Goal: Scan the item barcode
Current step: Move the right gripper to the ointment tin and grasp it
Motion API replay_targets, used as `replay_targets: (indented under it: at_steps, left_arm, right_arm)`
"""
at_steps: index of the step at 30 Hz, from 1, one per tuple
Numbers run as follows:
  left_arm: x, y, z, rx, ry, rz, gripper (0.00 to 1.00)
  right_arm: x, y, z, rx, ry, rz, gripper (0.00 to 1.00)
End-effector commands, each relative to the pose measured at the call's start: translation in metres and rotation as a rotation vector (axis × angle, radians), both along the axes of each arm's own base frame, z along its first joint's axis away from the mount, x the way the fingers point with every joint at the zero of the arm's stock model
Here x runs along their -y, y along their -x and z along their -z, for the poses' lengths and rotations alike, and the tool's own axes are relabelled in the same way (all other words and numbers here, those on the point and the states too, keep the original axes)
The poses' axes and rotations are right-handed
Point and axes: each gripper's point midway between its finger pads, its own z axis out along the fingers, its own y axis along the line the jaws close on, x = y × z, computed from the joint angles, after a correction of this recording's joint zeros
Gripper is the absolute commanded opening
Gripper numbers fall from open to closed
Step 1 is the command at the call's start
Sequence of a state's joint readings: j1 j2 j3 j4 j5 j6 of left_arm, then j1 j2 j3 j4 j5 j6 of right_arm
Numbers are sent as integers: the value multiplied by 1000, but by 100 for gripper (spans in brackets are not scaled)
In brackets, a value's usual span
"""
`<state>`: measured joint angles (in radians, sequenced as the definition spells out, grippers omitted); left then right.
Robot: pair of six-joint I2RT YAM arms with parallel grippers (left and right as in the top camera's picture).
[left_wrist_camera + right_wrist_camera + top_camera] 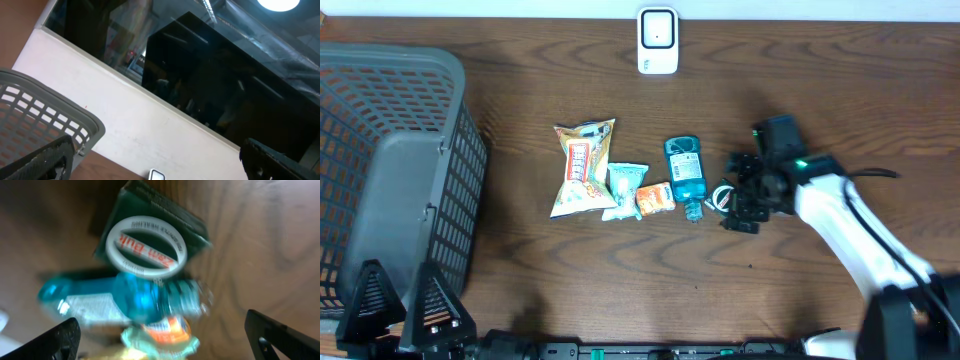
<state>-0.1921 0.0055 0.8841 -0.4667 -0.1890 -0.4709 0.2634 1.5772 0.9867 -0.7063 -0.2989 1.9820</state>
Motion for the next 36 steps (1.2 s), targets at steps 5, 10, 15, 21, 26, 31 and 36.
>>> replay_targets:
  at_steps: [5, 10, 15, 21, 26, 31, 36]
  left_arm:
    - [-1, 0, 0, 3, -11, -14, 98]
    - [-1, 0, 0, 3, -15, -15, 98]
    - [-1, 0, 0, 2, -25, -19, 98]
    - [-1, 0, 0, 2, -25, -19, 98]
    - [-2, 0, 0, 2, -25, -19, 98]
    - [-1, 0, 0, 2, -25, -19, 98]
    - [-2, 0, 0, 2, -25, -23, 98]
  right_arm:
    - [-10, -22, 53, -58, -19, 56, 99]
    - [-7, -19, 68, -94, -4, 62, 99]
    - [11, 3, 76, -182, 99, 78, 84]
    - [37, 12, 81, -139, 254, -180, 63]
    - [46, -34, 71, 159, 385, -721, 62]
    - [11, -52, 40, 461, 328, -1400, 77]
    - [22, -41, 24, 363, 348, -1512, 99]
